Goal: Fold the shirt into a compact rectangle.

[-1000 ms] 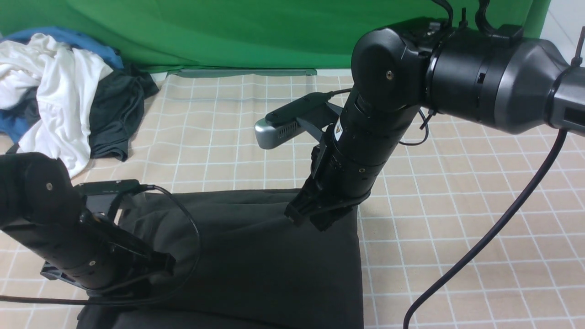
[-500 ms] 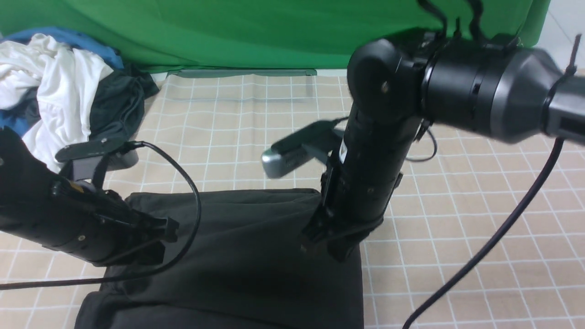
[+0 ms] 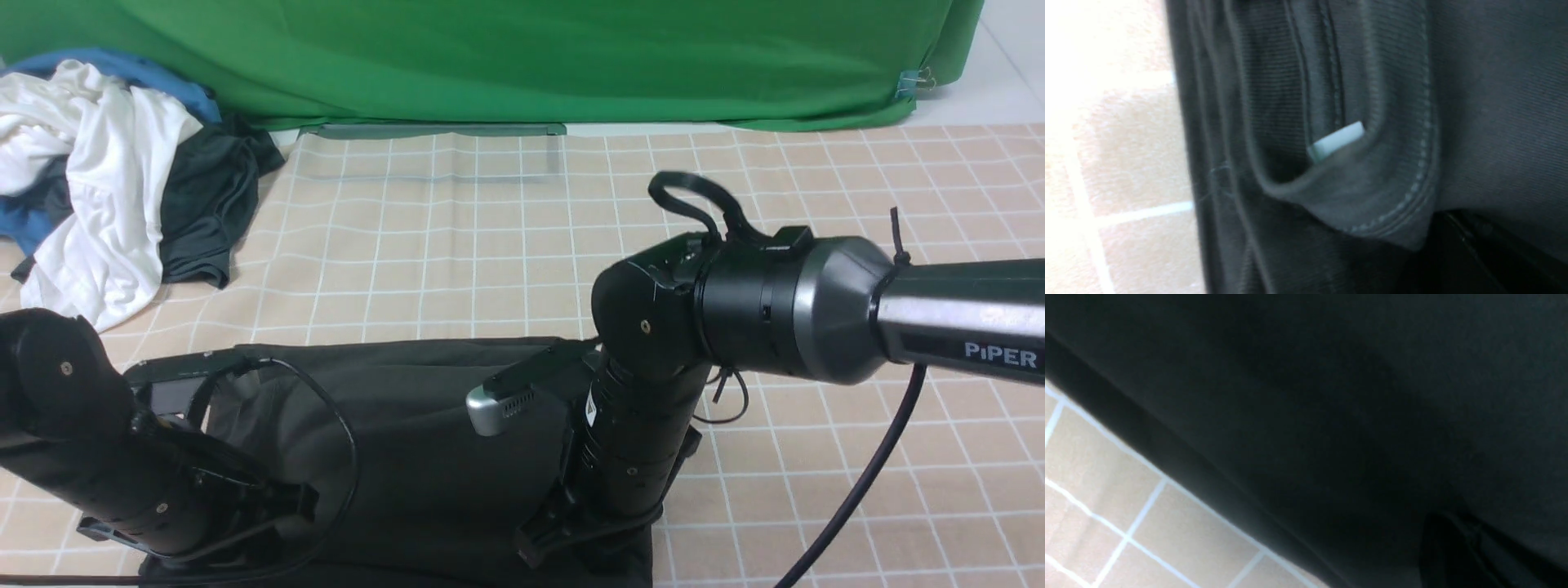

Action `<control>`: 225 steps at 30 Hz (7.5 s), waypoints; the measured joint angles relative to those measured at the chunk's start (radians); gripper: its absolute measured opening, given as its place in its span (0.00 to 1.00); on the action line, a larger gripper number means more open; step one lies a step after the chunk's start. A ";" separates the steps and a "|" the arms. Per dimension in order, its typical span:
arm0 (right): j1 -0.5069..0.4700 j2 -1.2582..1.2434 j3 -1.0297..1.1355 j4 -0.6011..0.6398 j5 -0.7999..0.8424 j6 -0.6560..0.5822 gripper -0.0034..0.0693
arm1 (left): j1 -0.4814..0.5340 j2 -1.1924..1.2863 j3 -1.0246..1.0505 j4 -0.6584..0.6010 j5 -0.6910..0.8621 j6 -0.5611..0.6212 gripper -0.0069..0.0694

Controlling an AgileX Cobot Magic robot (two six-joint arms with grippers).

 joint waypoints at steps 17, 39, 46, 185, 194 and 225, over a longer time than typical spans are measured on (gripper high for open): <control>-0.104 -0.232 0.006 -0.076 0.002 0.049 0.10 | -0.040 -0.138 -0.053 -0.252 0.043 0.187 0.12; -0.176 -0.197 -0.067 0.008 -0.100 0.017 0.10 | -0.262 0.008 -0.036 -0.179 -0.040 0.071 0.12; -0.177 -0.073 -0.199 0.055 -0.037 -0.027 0.10 | -0.262 -0.165 -0.052 -0.044 -0.041 -0.061 0.12; -0.554 -1.630 0.908 -0.153 -0.875 -0.243 0.10 | -0.262 -1.019 -0.052 0.244 0.100 -0.342 0.12; -0.554 -1.732 0.956 -0.153 -1.002 -0.269 0.14 | -0.262 -1.019 -0.043 0.251 -0.070 -0.335 0.12; -0.554 -1.733 0.961 -0.153 -1.005 -0.271 0.26 | -0.155 -1.156 0.122 0.282 -0.326 -0.076 0.12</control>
